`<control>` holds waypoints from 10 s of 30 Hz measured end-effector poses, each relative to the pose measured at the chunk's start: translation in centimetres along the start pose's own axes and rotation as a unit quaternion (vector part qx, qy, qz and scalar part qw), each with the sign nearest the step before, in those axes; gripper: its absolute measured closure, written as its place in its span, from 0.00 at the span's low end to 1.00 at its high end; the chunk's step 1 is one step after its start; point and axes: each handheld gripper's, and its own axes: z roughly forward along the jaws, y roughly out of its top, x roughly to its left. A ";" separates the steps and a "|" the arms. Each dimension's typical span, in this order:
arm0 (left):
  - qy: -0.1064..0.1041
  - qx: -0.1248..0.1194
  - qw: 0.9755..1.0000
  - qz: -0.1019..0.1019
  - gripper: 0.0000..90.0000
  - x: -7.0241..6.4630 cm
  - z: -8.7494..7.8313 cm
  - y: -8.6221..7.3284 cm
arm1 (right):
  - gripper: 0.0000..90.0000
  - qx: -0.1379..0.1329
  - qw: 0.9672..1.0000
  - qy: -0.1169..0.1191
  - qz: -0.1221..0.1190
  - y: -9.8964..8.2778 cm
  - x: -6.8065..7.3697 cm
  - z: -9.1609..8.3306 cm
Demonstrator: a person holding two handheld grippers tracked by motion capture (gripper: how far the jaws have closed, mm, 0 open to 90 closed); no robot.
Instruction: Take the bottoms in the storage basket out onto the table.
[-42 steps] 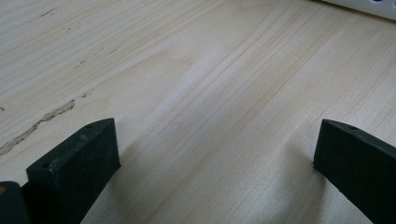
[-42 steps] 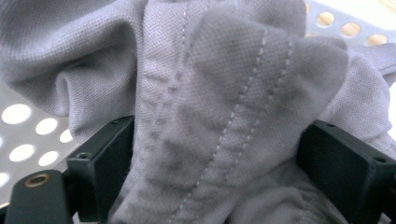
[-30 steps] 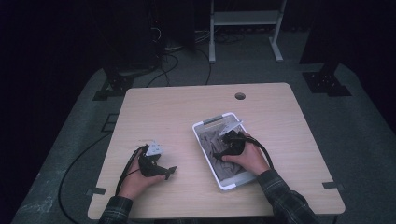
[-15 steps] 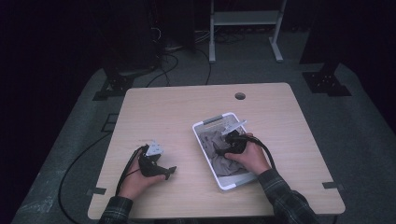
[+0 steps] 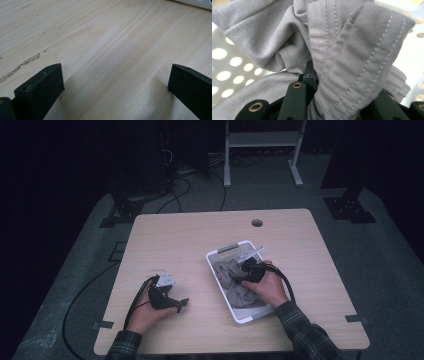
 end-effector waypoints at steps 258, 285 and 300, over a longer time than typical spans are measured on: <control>-0.044 -0.048 0.997 -0.039 1.00 -2.9 3.8 8.5 | 0.99 -0.064 0.998 0.010 0.026 -9.9 -5.4 -9.4; -0.064 -0.060 0.995 -0.056 1.00 -0.4 5.2 10.5 | 0.99 -0.069 0.997 0.020 0.001 -7.0 -4.3 -7.9; -0.071 -0.054 0.995 -0.049 1.00 0.7 6.1 12.1 | 1.00 -0.064 0.998 0.019 -0.020 -5.8 -3.1 -7.0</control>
